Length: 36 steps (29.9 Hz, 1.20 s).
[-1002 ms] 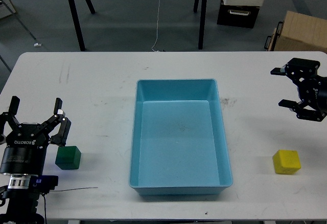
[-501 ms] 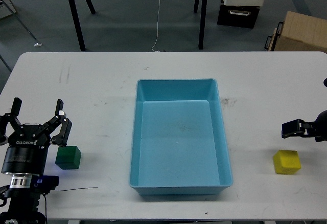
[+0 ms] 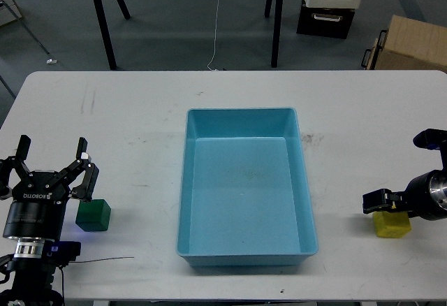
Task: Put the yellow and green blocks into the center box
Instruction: 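Grasp the yellow cube with the right gripper and lift it toward the tub, then release the yellow cube into the blue tub with the right gripper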
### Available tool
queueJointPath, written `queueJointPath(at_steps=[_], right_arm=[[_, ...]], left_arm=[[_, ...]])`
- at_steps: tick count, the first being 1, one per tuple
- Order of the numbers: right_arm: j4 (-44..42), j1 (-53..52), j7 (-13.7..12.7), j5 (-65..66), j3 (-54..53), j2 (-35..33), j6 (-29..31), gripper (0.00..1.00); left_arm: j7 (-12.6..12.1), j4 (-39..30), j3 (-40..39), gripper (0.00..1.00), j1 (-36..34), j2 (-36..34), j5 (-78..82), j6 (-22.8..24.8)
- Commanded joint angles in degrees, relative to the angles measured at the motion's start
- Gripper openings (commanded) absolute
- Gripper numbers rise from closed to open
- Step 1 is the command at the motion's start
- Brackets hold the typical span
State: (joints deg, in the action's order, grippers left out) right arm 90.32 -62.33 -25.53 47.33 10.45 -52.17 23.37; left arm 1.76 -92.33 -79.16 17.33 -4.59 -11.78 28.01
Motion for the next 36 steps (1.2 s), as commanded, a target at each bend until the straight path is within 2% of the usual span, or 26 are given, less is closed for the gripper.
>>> queueJointPath(at_steps=[1, 4, 5, 8, 10, 14, 16, 17, 22, 25, 30, 36], right_arm=[[-0.15, 0.71, 0.04, -0.13, 0.01, 1.63, -0.96, 0.99], [-0.15, 0.98, 0.04, -0.13, 0.09, 1.72, -1.05, 0.93], [-0.06, 1.15, -0.04, -0.13, 0.09, 1.81, -0.96, 0.84], [0.2, 1.24, -0.22, 0.48, 0.36, 1.63, -0.52, 0.47], [0.29, 1.24, -0.39, 0.57, 0.45, 1.54, -0.52, 0.29], [0.56, 1.24, -0.31, 0.22, 0.45, 1.19, -0.69, 0.21], [0.73, 1.15, -0.31, 0.13, 0.01, 1.1, -0.78, 0.04], [0.73, 0.72, -0.31, 0.04, -0.17, 1.02, -1.05, 0.0], [3.28, -5.5, 0.13, -2.4, -3.16, 0.23, -0.96, 0.0], [3.02, -15.86, 0.48, -12.93, -2.28, 1.62, -0.43, 0.0], [-1.27, -32.05, 0.57, -25.35, 7.63, 16.09, -0.7, 0.0], [-9.37, -29.36, 0.57, -24.92, 11.08, 33.77, -1.05, 0.01]], left_arm=[[0.0, 0.31, -0.12, 1.0, -0.01, 0.02, 0.01, -0.01], [0.0, 0.31, -0.12, 1.0, -0.01, 0.02, -0.08, -0.01], [0.0, 0.31, -0.12, 1.0, -0.01, 0.02, 0.01, -0.01], [0.0, 0.31, -0.03, 1.0, -0.01, 0.02, -0.08, -0.01], [0.0, 0.31, 0.15, 1.0, -0.01, 0.02, 0.01, -0.01], [0.0, 0.31, 0.24, 1.0, -0.01, 0.02, 0.01, -0.01], [0.0, 0.31, 0.24, 1.0, 0.08, 0.02, 0.01, -0.01], [0.0, 0.31, 0.15, 1.0, 0.08, 0.02, -0.08, -0.01], [0.0, 0.31, 0.24, 1.0, 0.08, 0.02, -0.08, -0.01], [0.0, 0.31, 0.24, 1.0, 0.08, 0.11, -0.08, -0.01], [0.0, 0.31, 0.32, 1.0, 0.08, 0.11, -0.08, -0.01], [0.09, 0.31, -0.29, 1.0, 0.16, 0.11, -0.08, -0.01]])
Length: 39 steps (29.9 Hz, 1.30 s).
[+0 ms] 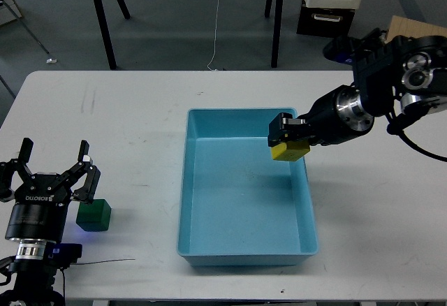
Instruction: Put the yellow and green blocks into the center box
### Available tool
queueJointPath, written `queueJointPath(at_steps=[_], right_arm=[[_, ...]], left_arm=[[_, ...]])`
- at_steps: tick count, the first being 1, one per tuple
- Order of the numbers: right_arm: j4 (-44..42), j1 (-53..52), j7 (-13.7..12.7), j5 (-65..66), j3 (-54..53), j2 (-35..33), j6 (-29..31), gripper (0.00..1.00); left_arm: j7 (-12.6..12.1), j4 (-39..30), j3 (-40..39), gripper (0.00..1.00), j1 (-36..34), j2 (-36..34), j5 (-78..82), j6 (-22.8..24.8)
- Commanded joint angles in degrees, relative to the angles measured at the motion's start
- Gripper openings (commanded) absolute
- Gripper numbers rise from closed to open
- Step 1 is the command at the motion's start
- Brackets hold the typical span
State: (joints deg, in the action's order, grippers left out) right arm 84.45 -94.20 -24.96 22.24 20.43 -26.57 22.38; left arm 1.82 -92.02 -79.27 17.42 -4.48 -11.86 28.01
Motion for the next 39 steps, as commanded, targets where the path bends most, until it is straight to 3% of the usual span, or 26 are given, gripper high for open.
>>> queueJointPath(at_steps=[1, 7, 8, 10, 17, 31, 37, 39], right_arm=[[-4.11, 3.92, 0.0, 0.61, 1.36, 10.72, -0.06, 0.02], [-6.58, 6.04, -0.09, 1.14, 5.93, 18.48, -0.24, 0.29], [-6.58, 6.04, -0.09, 1.14, 5.93, 18.66, -0.24, 0.41], [-6.58, 6.04, 0.0, 1.06, 5.93, 18.66, -0.15, 0.97], [-8.33, 5.25, 0.09, -0.43, 2.52, 16.38, -1.02, 0.99], [-20.28, 9.28, 0.0, -22.48, -19.1, -4.79, -0.85, 1.0], [-23.19, 26.4, 0.79, -25.31, -45.6, -10.35, -0.59, 1.0], [-23.28, 33.95, 5.51, -28.46, -55.89, -10.43, 0.11, 1.0]], left_arm=[[0.02, 0.0, -0.27, 1.0, 0.07, 0.0, 0.08, -0.01], [0.02, 0.0, -0.18, 1.0, -0.01, 1.05, -0.01, -0.01], [0.02, 0.0, -0.18, 1.0, -0.01, 1.14, -0.01, -0.01], [0.02, 0.0, -0.18, 1.0, 0.07, 1.23, -0.01, -0.01], [-0.07, 0.0, -0.01, 1.0, -0.01, 1.23, 0.08, -0.01], [-0.15, 0.0, 0.61, 1.0, -0.89, 1.05, 0.08, -0.01], [-0.33, 0.08, 0.7, 1.0, -1.42, 0.96, 0.08, -0.01], [-0.33, 0.08, 0.78, 1.0, -1.95, 0.96, 0.08, -0.01]])
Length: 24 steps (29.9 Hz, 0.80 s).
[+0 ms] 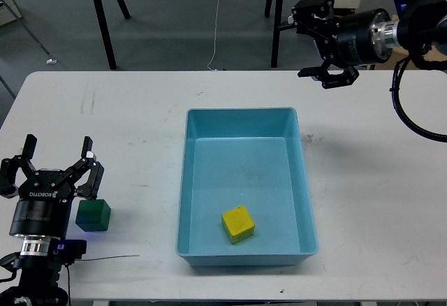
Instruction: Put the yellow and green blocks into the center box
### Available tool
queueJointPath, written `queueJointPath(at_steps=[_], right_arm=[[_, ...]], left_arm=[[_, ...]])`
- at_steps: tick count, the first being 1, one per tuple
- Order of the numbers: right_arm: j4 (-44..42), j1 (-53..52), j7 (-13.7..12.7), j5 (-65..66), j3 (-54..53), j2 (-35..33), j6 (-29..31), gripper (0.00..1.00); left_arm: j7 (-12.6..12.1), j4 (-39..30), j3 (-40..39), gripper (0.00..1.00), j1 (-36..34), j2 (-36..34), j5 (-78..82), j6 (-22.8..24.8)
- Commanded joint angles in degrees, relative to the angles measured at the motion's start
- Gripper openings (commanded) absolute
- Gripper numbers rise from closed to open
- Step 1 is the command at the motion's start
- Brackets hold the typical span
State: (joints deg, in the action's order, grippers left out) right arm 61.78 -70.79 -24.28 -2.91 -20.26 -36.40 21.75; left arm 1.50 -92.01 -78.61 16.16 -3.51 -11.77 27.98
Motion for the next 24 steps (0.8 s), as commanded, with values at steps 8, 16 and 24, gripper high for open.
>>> queueJointPath(at_steps=[8, 16, 24], right_arm=[[5.79, 43.49, 22.0, -15.44, -44.82, -6.32, 5.49, 1.0], [21.16, 82.7, 22.18, -21.08, -76.4, 7.63, 6.2, 1.0], [30.86, 97.5, 21.65, -17.58, -75.03, 28.38, 6.25, 1.0]], left_arm=[[0.08, 0.26, -0.05, 1.0, -0.78, -0.01, -0.01, 0.02], [0.17, 0.43, 0.04, 1.0, -1.48, 0.17, -0.01, 0.02], [0.26, 0.26, -0.84, 1.0, -1.57, -0.01, -0.01, 0.02]])
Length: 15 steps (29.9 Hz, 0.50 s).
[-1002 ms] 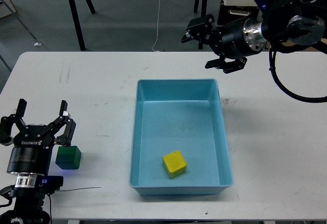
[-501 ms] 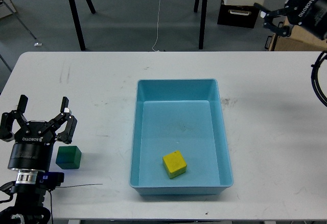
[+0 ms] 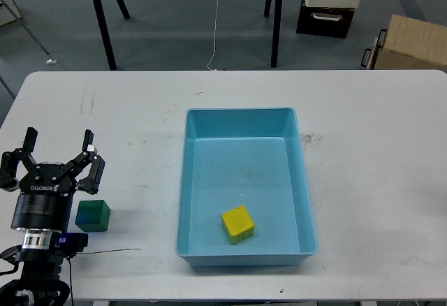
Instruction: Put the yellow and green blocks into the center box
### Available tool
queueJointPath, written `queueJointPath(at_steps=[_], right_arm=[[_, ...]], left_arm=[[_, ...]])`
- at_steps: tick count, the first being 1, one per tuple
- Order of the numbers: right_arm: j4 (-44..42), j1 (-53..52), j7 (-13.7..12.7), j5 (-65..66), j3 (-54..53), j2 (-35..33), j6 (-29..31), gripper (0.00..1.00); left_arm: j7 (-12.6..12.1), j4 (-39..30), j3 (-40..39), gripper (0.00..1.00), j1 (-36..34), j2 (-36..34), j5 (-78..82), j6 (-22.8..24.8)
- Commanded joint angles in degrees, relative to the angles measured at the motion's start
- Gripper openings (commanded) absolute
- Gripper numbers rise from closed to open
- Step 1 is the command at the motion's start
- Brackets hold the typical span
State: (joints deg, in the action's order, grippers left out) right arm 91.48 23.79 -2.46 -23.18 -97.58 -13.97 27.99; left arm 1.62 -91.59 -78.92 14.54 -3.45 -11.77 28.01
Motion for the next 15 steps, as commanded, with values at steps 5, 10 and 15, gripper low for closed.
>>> queueJointPath(at_steps=[5, 10, 15], right_arm=[[0.02, 0.91, -0.17, 7.27, 3.1, 4.92, 0.01, 1.0], [0.02, 1.43, -0.17, 7.27, 3.19, -0.7, -0.22, 1.0], [0.1, 1.52, -0.09, 7.36, 3.1, -3.08, -0.48, 1.0]], left_arm=[[-0.74, -0.86, -0.62, 1.0, -0.65, -0.76, -0.18, -0.01], [0.04, -1.22, -4.22, 1.0, -3.11, -6.03, -0.09, -0.01], [-0.48, -1.04, -12.83, 1.0, -3.99, -12.26, 1.22, -0.01]])
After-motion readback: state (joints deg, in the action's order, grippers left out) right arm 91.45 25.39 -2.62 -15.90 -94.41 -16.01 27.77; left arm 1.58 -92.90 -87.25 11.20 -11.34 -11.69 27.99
